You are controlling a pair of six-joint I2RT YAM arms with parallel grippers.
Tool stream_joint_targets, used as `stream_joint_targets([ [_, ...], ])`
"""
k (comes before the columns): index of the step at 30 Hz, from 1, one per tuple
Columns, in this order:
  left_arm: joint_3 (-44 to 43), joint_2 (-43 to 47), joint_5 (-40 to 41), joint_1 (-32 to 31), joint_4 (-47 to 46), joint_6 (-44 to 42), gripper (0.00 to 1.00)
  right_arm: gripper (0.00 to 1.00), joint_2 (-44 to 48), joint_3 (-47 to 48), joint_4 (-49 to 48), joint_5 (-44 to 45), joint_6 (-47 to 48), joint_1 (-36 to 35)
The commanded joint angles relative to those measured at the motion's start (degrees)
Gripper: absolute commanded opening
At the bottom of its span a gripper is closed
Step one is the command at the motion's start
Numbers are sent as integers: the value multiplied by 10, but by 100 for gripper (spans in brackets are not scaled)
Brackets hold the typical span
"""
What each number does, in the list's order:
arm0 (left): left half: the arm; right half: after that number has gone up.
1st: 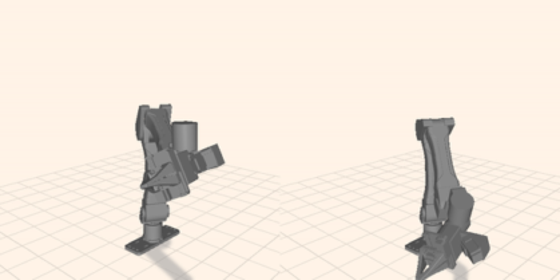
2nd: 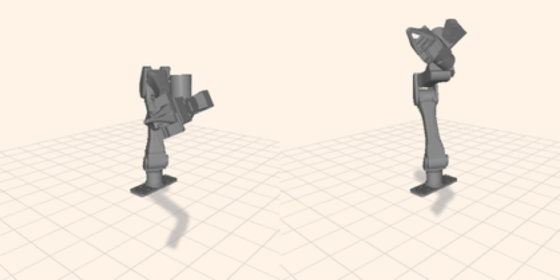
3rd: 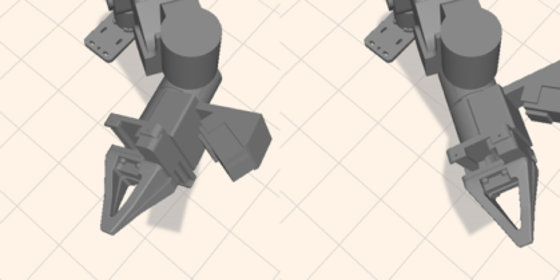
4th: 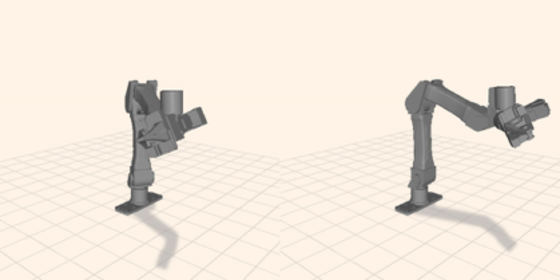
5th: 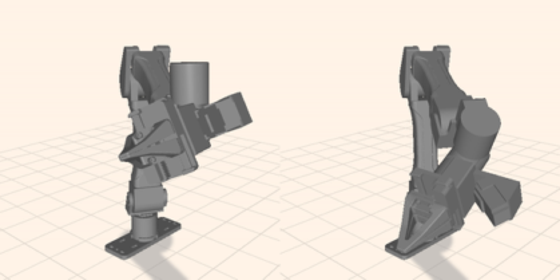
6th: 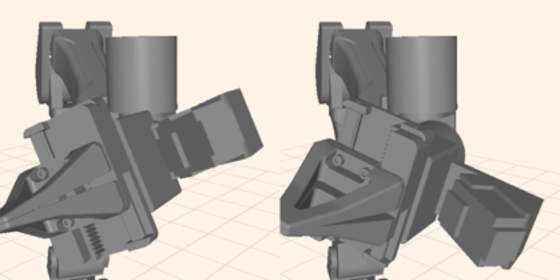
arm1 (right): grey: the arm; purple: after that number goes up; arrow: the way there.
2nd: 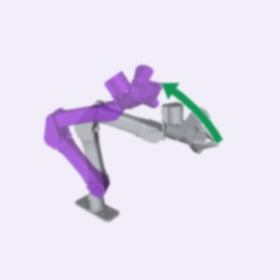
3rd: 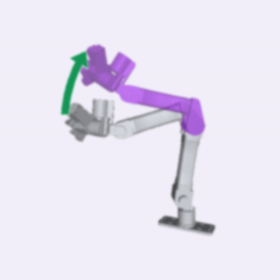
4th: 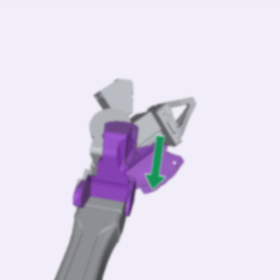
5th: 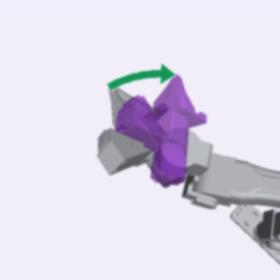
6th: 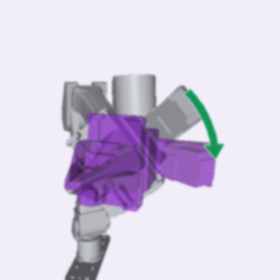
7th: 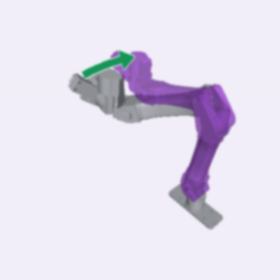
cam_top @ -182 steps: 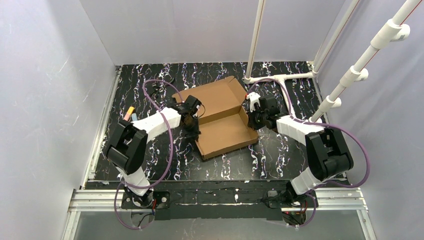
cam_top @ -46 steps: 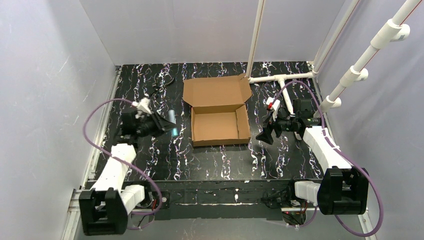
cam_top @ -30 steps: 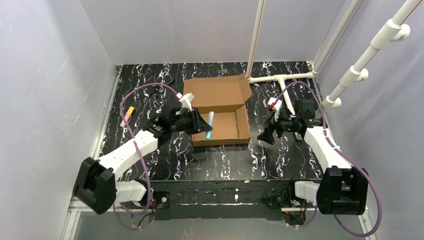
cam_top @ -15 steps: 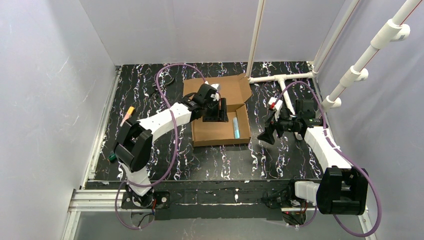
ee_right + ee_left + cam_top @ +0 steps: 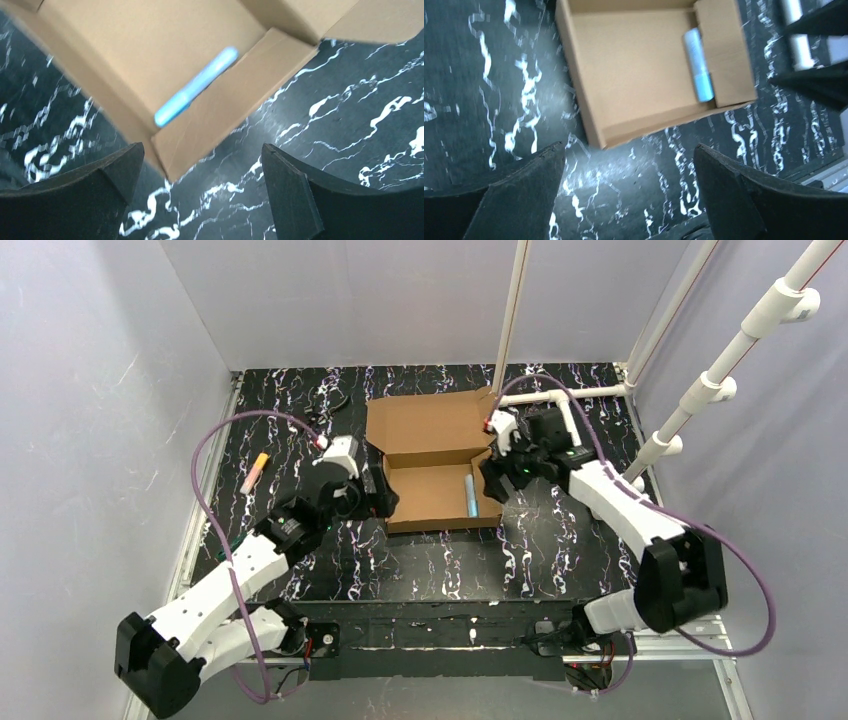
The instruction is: Fold the paper box
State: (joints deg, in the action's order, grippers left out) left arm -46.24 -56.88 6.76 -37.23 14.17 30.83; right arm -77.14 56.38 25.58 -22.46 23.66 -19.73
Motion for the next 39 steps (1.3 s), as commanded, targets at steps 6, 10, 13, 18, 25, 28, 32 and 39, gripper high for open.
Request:
stream_joint_targets([
  [6,128,64,-20,8,-16,92,98,97,-160,67,-114,416,-259,-105],
  [10,146,87,-21,9,-5,94,98,88,-180,59,-148,412,-279,-105],
  [13,158,102,-25,9,-10,95,98,83,-205,65,-155,401,-283,-104],
  [18,174,112,-29,9,-16,104,98,64,-227,61,-156,356,-281,-104],
  [25,196,116,-49,9,-39,126,98,1,-209,42,-156,367,-239,-102],
  [28,195,113,-55,9,-42,128,98,1,-205,41,-164,375,-238,-102],
  [32,188,114,-60,9,-33,128,98,27,-201,42,-155,328,-224,-98],
  [39,198,146,-62,9,-22,135,98,58,-151,8,-148,305,-212,-78],
])
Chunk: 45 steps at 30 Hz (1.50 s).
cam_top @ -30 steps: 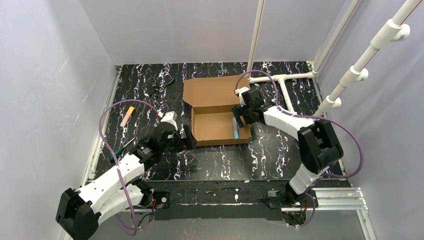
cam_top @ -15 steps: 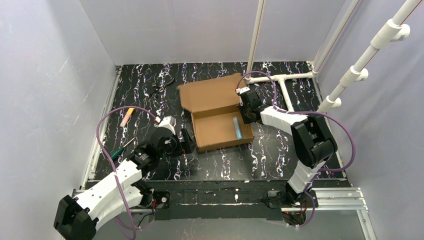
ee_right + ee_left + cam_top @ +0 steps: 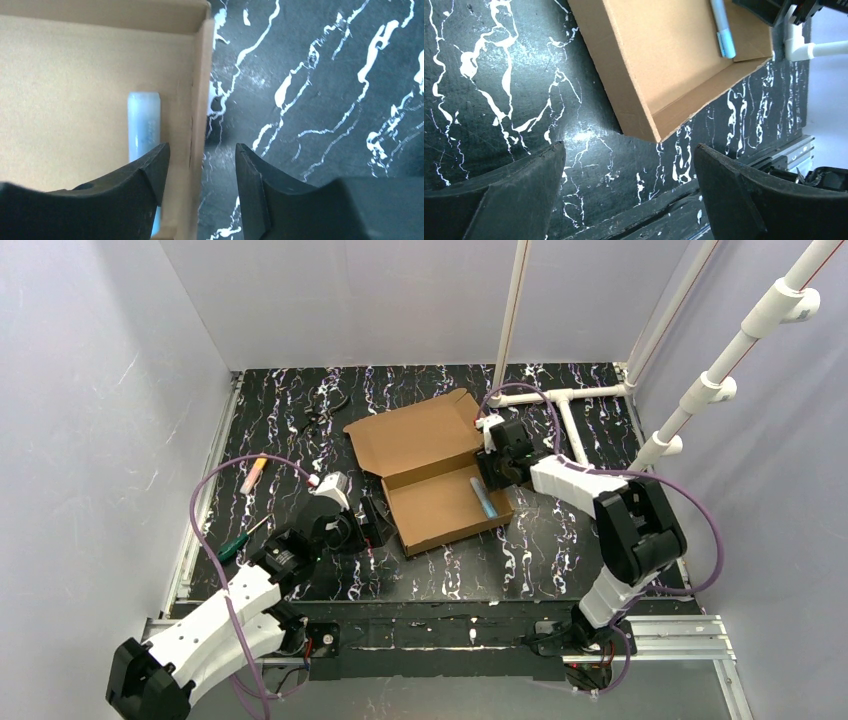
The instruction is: Fold the paper box
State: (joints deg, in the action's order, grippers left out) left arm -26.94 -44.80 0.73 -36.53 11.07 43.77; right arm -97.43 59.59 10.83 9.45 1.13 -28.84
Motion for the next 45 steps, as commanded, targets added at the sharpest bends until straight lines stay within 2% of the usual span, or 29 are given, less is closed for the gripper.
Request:
stream_joint_targets([
  [1,6,27,-3,2,9,7,98,57,56,-32,0,-13,16,13],
  [4,4,27,-7,2,10,9,98,52,56,-50,-4,-9,21,13],
  [7,3,25,-7,1,10,11,98,42,42,-50,-1,-12,23,14],
  [9,2,28,-7,2,11,11,98,30,32,-41,1,-14,25,14],
  [11,1,30,-7,1,15,9,98,8,26,-31,7,-14,27,14],
  [12,-1,32,-7,2,19,8,98,1,24,-28,8,-9,27,14],
  [15,-19,35,-6,1,40,-7,98,1,25,-22,4,7,22,14],
  [17,-44,32,1,2,68,-34,98,1,34,-18,9,-14,20,14],
  [18,-60,29,5,3,87,-53,98,10,41,-16,13,-27,23,15],
  [20,-105,19,17,14,136,-100,98,53,61,-13,24,-59,39,23],
  [21,-127,13,22,28,165,-126,98,70,76,-14,29,-84,50,32],
  [23,-172,1,22,71,213,-180,98,94,118,-26,35,-151,73,55],
  [24,-191,-7,23,96,239,-212,98,98,144,-36,35,-187,91,71],
  [28,-239,-42,64,190,268,-327,98,98,238,-66,77,-345,184,135],
  [30,-237,-59,110,219,248,-371,98,98,281,-89,97,-435,227,167],
  [33,-213,-80,131,262,183,-428,98,98,313,-127,87,-529,245,198],
  [36,-163,-101,157,291,71,-494,96,98,319,-134,96,-541,257,206],
  [39,-164,-154,129,338,17,-502,96,98,312,-136,98,-537,258,208],
  [43,-231,-255,69,412,41,-463,98,98,296,-124,114,-537,257,208],
  [45,-271,-308,49,437,61,-472,96,98,295,-122,118,-539,257,208],
])
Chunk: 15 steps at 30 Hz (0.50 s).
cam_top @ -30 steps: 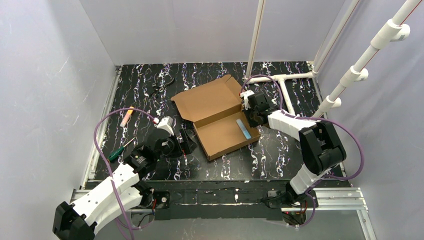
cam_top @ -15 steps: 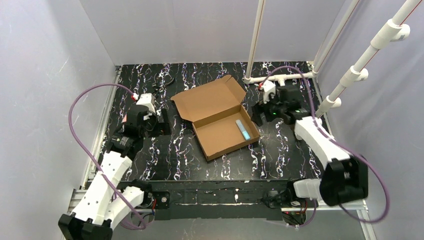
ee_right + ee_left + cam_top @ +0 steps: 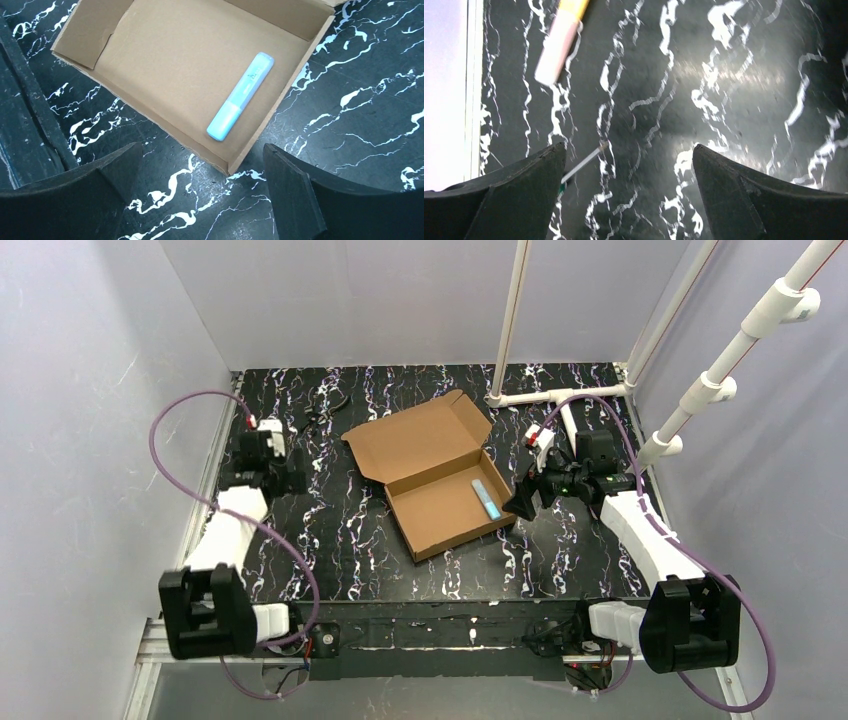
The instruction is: Fold the paper box
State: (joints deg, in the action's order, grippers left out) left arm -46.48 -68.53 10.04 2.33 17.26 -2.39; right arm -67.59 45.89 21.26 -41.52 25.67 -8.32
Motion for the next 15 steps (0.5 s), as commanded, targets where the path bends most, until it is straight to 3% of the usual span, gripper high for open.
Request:
stream_joint_targets([
  [1,-85,-91,-48,55,-6,-19,95,98,-2,14,14,-30,12,2],
  [5,-105,-141,-47,70,-26,-53,94,98,3,11,12,-30,12,2],
  [9,-175,-223,-77,100,29,-72,91,98,3,12,12,-31,12,2],
  [11,-218,-263,-133,122,66,-82,87,98,4,13,13,-31,13,2],
  [15,-277,-321,-165,155,109,-77,74,98,1,12,14,-31,14,2],
])
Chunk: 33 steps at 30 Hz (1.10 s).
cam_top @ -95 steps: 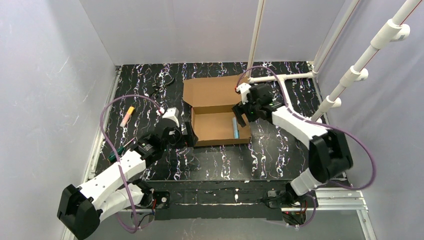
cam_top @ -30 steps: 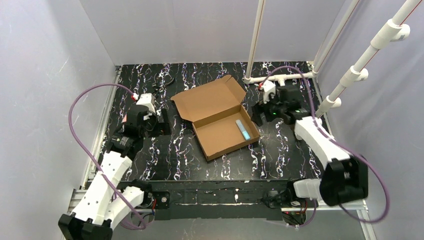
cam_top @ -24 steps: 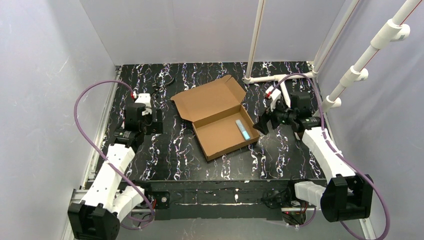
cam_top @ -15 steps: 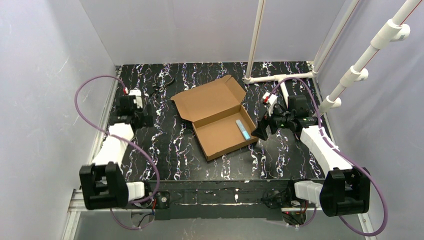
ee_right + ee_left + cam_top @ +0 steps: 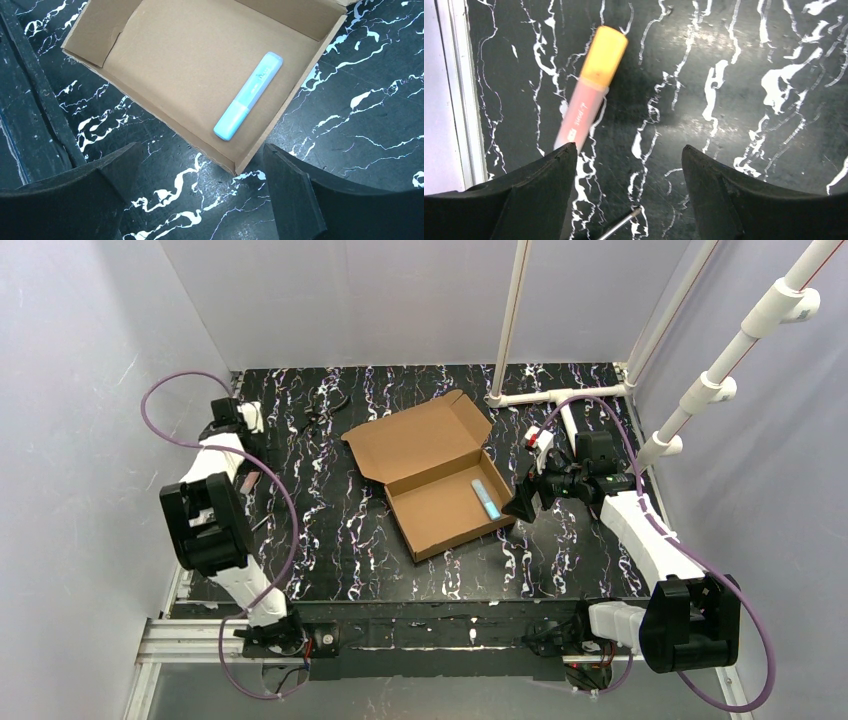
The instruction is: Fold the paper box
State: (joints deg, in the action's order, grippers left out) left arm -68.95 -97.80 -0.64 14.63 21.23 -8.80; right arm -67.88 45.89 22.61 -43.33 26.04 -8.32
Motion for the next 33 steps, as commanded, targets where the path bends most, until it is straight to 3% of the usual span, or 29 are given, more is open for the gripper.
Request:
stream_joint_targets([
  [1,-63,-40,-61,40,72,-11,71,98,3,12,1,-12,11,2],
  [11,-140,-136,-71,59,112,-14,51,98,-12,13,2,-11,12,3],
  [27,-164,-175,-48,65,122,9,50,98,-18,14,2,-22,12,10],
  [33,-150,-173,-36,65,124,21,20,98,-16,15,3,-24,12,11],
])
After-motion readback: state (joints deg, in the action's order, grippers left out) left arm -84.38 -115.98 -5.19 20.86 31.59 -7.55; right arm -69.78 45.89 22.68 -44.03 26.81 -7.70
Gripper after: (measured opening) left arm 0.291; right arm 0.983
